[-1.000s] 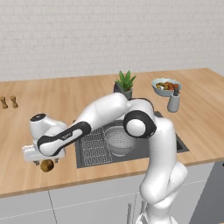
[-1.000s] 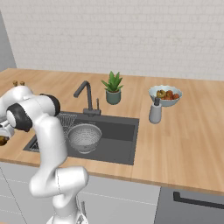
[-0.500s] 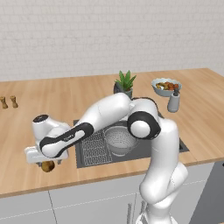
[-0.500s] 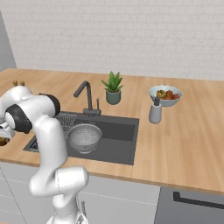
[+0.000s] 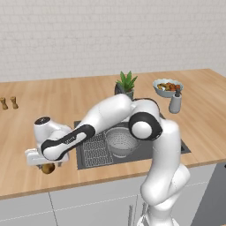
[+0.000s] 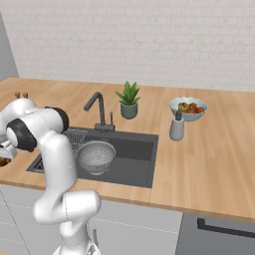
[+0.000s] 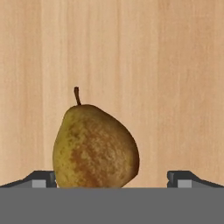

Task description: Put the colander in the sink, put the pear in the colander, and turn on the sink faucet and pour water over the colander.

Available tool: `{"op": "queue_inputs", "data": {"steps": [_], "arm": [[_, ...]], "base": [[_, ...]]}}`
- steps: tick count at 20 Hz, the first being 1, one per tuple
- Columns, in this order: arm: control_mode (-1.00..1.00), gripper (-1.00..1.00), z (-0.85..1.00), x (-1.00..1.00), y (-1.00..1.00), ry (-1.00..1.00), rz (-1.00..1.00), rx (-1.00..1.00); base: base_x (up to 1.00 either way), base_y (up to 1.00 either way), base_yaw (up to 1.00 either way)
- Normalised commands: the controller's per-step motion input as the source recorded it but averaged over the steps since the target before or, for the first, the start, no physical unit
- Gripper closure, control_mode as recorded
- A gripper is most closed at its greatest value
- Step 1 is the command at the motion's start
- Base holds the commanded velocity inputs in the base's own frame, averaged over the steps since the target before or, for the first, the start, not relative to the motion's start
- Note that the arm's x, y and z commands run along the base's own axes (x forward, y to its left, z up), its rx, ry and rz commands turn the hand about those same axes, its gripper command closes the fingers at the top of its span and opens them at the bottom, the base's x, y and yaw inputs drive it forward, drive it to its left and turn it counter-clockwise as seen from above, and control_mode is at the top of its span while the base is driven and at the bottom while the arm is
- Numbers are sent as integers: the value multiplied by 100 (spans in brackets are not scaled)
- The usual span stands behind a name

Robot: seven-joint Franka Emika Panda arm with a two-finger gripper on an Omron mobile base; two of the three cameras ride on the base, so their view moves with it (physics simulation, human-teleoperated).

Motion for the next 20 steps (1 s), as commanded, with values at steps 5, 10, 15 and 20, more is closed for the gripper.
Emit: {"op": "queue_inputs", "data": {"steps": [5,10,15,20], "arm": [[-100,-100,-24,0,2,0,0,0],[-100,-100,-13,0,6,0,0,-1],[-100,-100,-12,0,5,0,0,-1],[-100,-100,-20,0,2,-1,0,-2]], "base": [[0,0,0],[0,0,0],[0,0,0],[0,0,0]]}}
